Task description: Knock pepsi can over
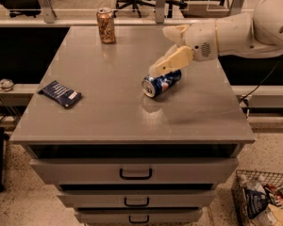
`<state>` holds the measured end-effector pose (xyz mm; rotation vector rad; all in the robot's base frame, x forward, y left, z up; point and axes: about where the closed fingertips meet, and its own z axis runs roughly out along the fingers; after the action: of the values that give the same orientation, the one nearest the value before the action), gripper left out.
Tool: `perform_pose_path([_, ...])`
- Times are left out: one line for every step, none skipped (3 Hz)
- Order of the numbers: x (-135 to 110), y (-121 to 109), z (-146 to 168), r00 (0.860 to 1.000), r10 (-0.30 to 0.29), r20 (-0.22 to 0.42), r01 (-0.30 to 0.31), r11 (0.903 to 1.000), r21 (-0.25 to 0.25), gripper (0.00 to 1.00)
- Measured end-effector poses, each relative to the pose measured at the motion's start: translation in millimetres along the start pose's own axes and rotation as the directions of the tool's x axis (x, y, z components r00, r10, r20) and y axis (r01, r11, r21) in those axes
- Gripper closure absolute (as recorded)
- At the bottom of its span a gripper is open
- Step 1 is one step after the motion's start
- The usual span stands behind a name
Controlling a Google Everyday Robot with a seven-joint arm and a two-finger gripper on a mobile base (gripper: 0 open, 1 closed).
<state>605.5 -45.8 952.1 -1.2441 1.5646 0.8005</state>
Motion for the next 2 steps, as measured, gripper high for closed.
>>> perform_pose_path([5, -30, -43, 1.0, -0.027, 0.005, 0.026, 0.9971, 0.071, 0.0])
perform_pose_path([10, -52, -80, 0.999, -0.051, 0.005, 0.05, 0.9913, 0.122, 0.0])
